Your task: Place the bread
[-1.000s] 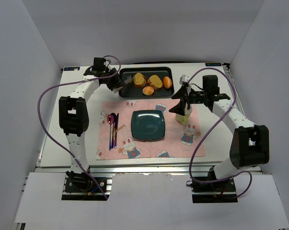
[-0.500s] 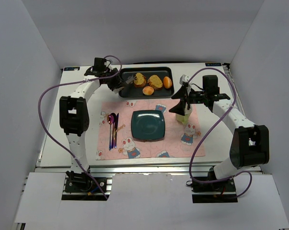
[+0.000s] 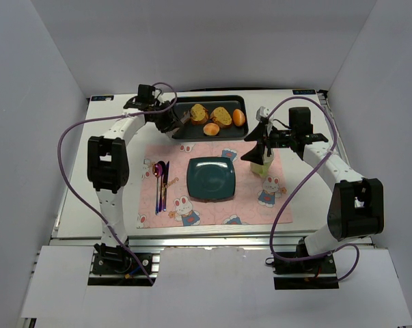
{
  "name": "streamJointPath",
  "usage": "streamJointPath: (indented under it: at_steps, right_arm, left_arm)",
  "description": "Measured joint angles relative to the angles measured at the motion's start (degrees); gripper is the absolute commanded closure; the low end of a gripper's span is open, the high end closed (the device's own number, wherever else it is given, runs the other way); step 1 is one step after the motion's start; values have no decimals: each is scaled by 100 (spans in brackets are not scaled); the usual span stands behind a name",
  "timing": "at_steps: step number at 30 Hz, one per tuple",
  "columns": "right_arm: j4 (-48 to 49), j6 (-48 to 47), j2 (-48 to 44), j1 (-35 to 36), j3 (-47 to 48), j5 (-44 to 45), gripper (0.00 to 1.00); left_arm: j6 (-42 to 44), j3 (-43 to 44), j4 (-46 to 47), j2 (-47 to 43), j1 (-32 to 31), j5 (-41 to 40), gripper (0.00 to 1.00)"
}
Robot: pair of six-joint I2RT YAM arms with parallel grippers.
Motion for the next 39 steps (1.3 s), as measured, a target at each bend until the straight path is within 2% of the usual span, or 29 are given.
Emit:
streamJointPath:
  at_steps: [7,14,17,26,32,35,39]
  right_arm:
    - [0,0,0,0,0,-11,11]
    - [0,0,0,0,0,-15,11]
    - [0,0,-2,0,0,-15,11]
    - [-2,-2,-4,-4,0,-17,11]
    - [-94,-55,-24,-7,0,-15,10]
    - [-232,-173,-55,-28,11,-13,11]
    - [-387,-330,-96,-63,44,-2,11]
  left_arm:
    - [247,4,-315,157,-129,-90,62]
    - [330,4,-358,162,-179,-83,92]
    - [326,4,-341,162,-179,-70,100]
    - [352,328,-444,87,-170,-306,100]
    - [382,153,-356,-535,-162,-376,100]
    - [398,-485,-188,-1228,-151,-297,100]
    - [422,-1779,2,-2417,-227,-120,100]
